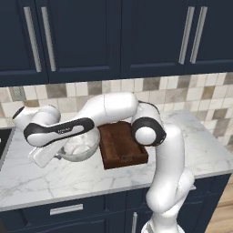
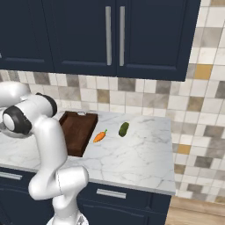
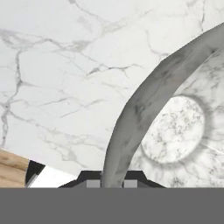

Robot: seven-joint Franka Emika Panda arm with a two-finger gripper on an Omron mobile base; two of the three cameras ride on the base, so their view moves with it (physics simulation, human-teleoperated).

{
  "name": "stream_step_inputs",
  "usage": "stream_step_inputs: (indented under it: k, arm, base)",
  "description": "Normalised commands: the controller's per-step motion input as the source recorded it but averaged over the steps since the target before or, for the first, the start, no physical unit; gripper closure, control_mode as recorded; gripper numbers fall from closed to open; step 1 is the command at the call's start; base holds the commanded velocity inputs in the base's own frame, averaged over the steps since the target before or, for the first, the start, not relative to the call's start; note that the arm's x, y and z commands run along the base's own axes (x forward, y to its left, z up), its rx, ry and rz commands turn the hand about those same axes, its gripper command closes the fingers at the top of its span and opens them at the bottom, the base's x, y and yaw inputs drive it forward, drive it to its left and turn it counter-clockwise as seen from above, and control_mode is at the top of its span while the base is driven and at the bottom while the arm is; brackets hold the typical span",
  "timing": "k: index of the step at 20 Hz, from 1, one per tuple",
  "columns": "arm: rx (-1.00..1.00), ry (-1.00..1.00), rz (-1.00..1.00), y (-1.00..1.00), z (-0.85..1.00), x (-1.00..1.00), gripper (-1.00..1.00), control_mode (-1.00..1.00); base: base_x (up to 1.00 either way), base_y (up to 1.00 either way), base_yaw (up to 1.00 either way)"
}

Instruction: Place the two vegetables and bowl onto the tray for setting up a vegetable dip station.

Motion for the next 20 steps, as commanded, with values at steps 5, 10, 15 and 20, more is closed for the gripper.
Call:
stream_step_inputs:
  k: [5, 10, 15, 20]
  arm:
    - [0.0, 0.0, 0.0, -0.41, 0.19, -0.13, 1.0, -1.0]
    - [0.0, -0.02, 0.0, -0.45, 0.16, -0.1, 1.0, -1.0]
    - [0.02, -0.04, 0.0, -0.47, 0.15, -0.08, 1.0, -1.0]
    - [0.08, -0.01, 0.01, -0.45, 0.12, -0.02, 1.0, -1.0]
  base:
    - [0.0, 0.0, 0.0]
    - [0.0, 0.0, 0.0]
    - [0.0, 0.0, 0.0]
    - [0.0, 0.0, 0.0]
